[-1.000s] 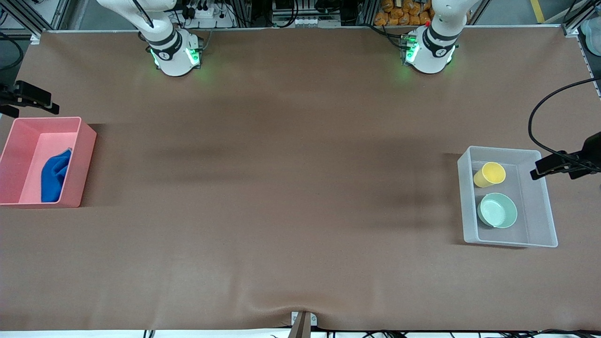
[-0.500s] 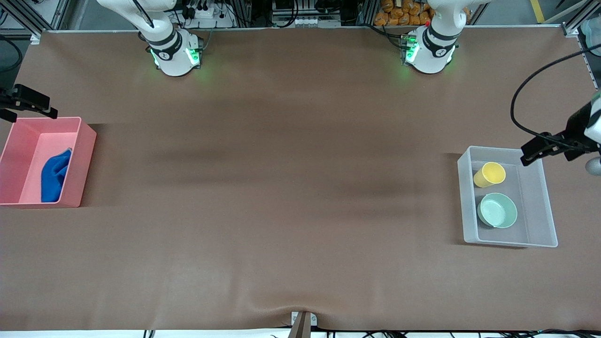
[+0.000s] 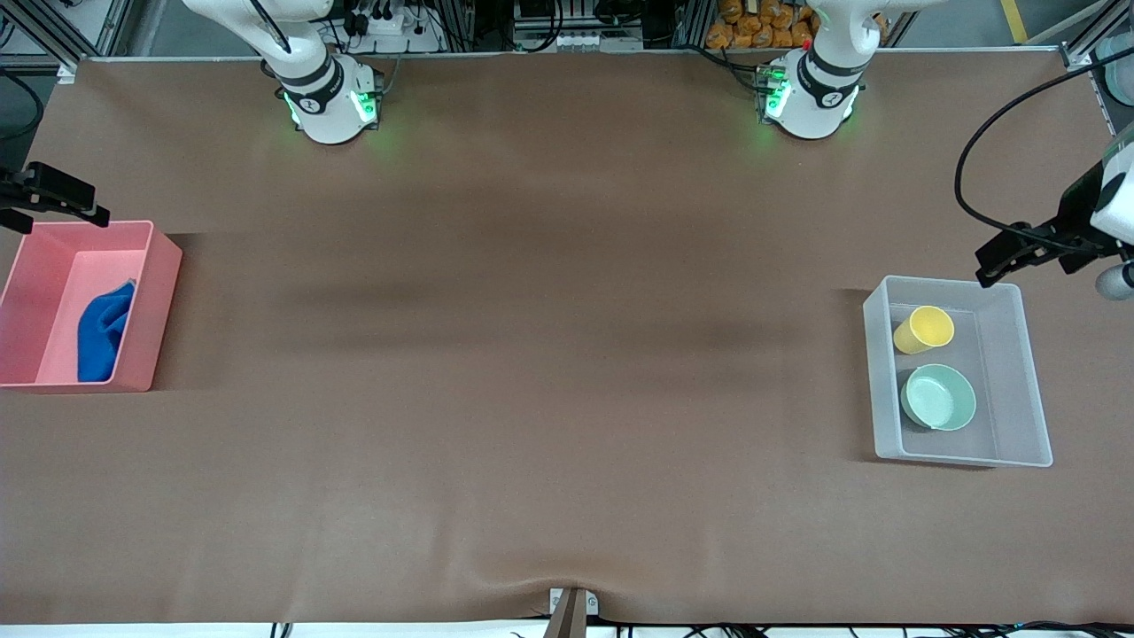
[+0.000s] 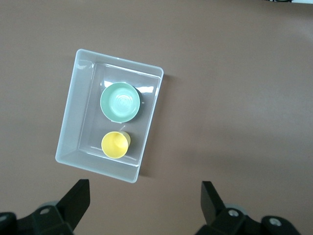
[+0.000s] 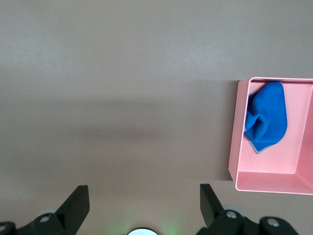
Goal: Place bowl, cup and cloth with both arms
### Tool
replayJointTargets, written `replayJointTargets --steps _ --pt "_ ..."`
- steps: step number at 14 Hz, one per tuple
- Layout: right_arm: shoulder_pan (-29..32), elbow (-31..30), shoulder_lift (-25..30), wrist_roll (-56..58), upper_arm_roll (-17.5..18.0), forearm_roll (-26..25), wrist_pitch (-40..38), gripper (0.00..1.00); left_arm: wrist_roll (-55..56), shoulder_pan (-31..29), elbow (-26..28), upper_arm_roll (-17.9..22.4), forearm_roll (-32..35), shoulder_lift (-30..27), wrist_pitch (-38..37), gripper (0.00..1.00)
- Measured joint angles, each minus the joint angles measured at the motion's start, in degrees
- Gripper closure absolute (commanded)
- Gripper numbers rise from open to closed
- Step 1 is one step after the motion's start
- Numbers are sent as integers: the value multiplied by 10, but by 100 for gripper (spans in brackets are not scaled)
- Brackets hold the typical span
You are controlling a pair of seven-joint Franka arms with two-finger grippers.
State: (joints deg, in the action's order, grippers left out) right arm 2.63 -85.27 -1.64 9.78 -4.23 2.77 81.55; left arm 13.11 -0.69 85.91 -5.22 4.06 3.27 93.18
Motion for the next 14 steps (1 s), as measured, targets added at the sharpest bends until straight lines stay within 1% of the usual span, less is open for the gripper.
replayJointTargets --steps 2,4,10,14 --pt "0 0 0 0 0 0 0 0 0 1 3 4 -24 -10 -19 0" --pt "0 0 0 0 1 0 0 0 0 1 19 7 -32 -24 -31 0" --pt "0 -1 -1 0 1 0 1 0 0 1 71 8 -35 -70 -32 0" --pt "0 -5 -1 0 1 0 1 0 -3 7 81 8 -35 -79 -42 0"
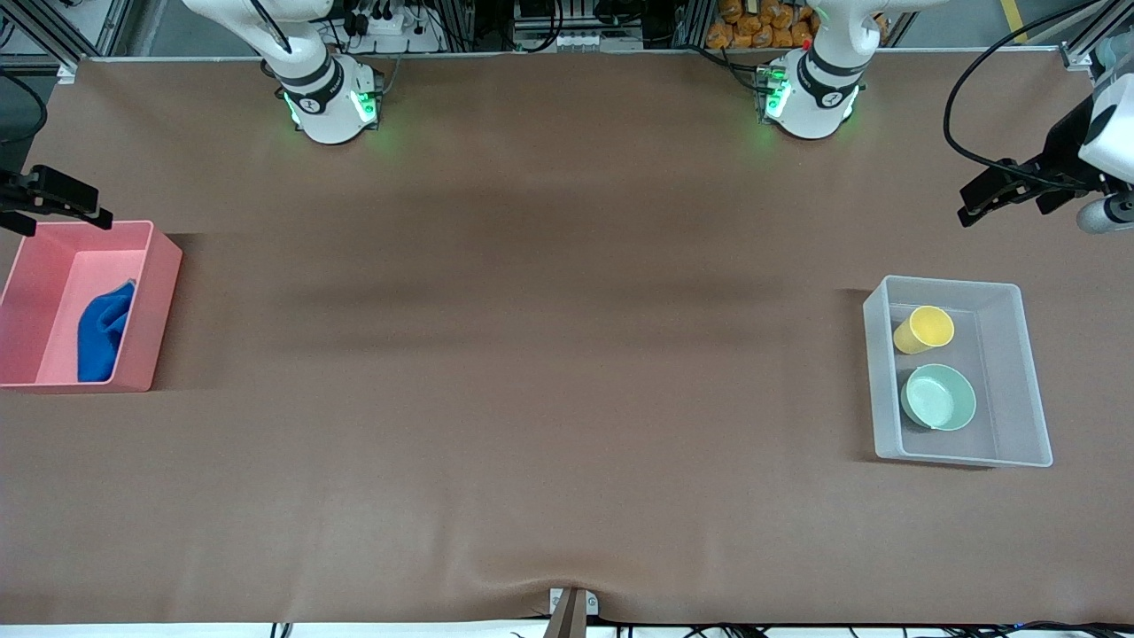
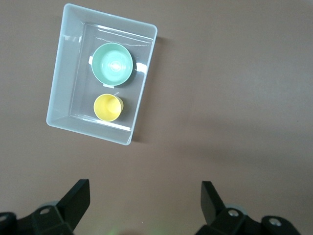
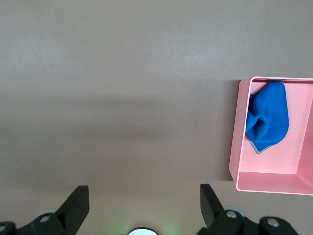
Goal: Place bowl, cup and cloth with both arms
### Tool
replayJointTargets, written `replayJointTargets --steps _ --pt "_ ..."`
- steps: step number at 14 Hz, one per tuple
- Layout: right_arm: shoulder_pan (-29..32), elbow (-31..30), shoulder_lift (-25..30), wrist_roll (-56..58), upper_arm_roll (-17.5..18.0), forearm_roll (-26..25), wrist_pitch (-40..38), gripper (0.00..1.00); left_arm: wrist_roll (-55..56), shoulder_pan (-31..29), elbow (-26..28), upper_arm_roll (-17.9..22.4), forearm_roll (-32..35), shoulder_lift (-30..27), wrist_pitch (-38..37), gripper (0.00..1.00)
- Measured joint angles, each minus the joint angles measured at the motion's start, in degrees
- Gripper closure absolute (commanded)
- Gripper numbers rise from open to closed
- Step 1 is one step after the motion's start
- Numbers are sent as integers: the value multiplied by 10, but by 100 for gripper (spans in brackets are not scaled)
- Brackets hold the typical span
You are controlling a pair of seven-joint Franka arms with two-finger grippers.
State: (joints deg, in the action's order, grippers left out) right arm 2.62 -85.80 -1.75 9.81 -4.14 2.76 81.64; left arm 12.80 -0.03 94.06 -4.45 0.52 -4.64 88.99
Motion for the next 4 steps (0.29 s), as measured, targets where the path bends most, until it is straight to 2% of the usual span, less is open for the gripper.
replayJointTargets --steps 4 --pt "0 -1 0 0 0 0 0 0 -1 12 1 -2 0 0 -7 0"
